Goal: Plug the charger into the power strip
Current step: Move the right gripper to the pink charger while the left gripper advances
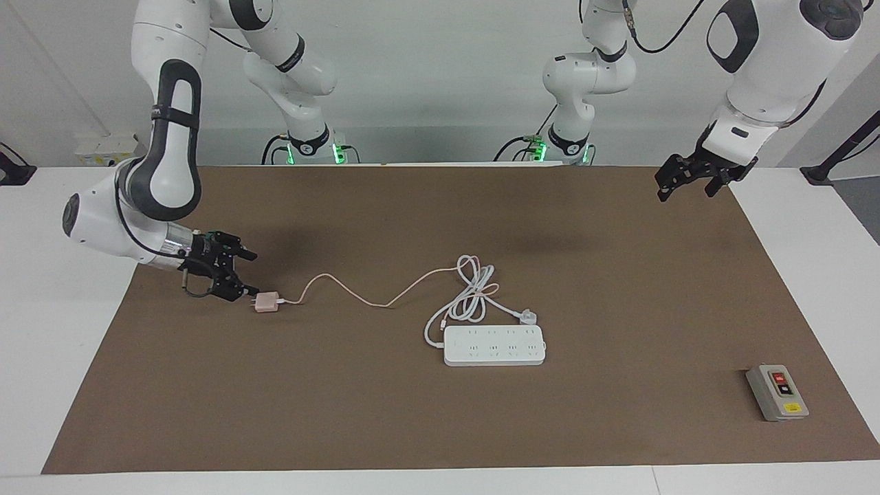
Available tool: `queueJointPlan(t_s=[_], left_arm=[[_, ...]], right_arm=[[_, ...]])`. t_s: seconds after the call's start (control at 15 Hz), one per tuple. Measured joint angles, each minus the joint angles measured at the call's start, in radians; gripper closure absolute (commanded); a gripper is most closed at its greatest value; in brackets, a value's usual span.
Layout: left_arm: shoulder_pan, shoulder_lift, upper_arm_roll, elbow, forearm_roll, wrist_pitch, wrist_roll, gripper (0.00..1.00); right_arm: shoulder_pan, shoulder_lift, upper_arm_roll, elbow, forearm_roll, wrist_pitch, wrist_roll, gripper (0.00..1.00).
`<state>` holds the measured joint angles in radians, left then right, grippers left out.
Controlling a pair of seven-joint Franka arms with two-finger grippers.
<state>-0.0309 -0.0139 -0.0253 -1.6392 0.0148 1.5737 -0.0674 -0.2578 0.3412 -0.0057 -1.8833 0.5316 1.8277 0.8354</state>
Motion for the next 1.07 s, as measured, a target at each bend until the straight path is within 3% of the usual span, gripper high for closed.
queueJointPlan(t_s=[0.4, 0.8, 1.07], left_arm=[[-0.008, 0.0, -0.011, 0.0, -0.002, 0.041, 0.003, 0.0], [-0.185, 0.0, -0.022, -0.003, -0.003, 0.043, 0.0, 0.0], [-0.202, 0.0, -0.025, -0.01, -0.003, 0.043, 0.011, 0.0]], right_arm=[[-0.003, 0.05, 0.0, 0.016, 0.0, 0.01, 0.0, 0.0], [-0.001, 0.059, 0.002, 0.018, 0.0, 0.059, 0.0, 0.0], [0.001, 0.08, 0.007, 0.018, 0.007, 0.096, 0.0, 0.0]])
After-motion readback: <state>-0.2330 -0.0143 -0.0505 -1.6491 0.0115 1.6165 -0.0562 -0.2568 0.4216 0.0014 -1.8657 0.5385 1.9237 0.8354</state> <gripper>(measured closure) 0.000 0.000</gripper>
